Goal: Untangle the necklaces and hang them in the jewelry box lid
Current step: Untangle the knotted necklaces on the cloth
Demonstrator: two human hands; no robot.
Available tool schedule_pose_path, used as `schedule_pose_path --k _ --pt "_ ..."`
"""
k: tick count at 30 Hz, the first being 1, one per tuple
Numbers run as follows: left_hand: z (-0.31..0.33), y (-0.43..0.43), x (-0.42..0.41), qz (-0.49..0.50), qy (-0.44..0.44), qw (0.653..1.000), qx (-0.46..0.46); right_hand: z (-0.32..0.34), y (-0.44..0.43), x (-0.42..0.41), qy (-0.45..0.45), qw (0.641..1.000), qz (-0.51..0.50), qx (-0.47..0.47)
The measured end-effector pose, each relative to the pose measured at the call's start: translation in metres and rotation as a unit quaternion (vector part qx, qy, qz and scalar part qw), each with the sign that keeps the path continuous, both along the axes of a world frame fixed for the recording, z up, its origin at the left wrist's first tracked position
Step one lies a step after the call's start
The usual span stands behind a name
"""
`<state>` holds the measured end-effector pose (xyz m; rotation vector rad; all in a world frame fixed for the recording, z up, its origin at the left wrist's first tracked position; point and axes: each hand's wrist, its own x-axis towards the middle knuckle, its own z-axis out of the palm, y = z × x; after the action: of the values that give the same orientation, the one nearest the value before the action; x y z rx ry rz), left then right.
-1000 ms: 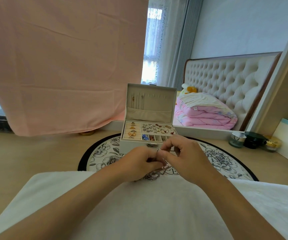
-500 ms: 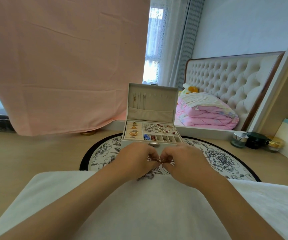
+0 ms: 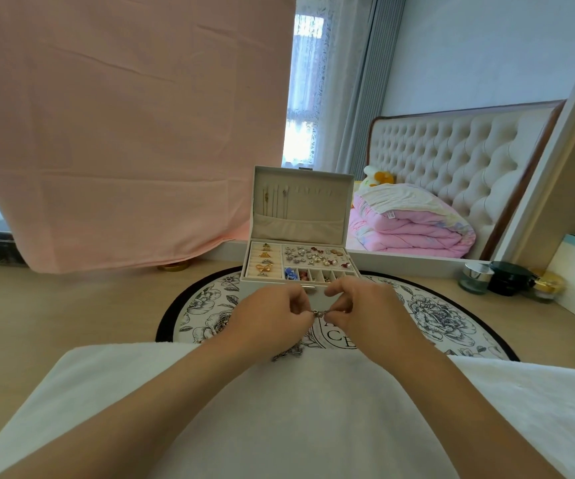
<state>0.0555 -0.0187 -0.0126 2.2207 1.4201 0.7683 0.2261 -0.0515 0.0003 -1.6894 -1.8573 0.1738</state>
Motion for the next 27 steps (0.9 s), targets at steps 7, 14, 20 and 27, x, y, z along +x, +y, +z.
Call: schedule_pose_path --k 7,14,20,27 --pt "0.001 -0.001 0.002 0.004 0.011 0.999 -0.037 -0.001 -0.002 -0.012 0.163 0.985 0.059 0.007" --pt "0.000 0.008 -0.004 -0.073 -0.176 0.976 -0.104 0.003 0.001 -0.004 0.258 0.964 0.047 -0.049" --pt "-0.006 0.008 -0.006 -0.086 -0.200 0.976 -0.027 0.004 -0.003 0.000 0.367 0.916 0.080 -0.143" --pt "-0.012 0.009 -0.006 -0.109 -0.212 0.971 0.019 0.004 -0.001 0.008 0.437 0.885 0.055 -0.152"
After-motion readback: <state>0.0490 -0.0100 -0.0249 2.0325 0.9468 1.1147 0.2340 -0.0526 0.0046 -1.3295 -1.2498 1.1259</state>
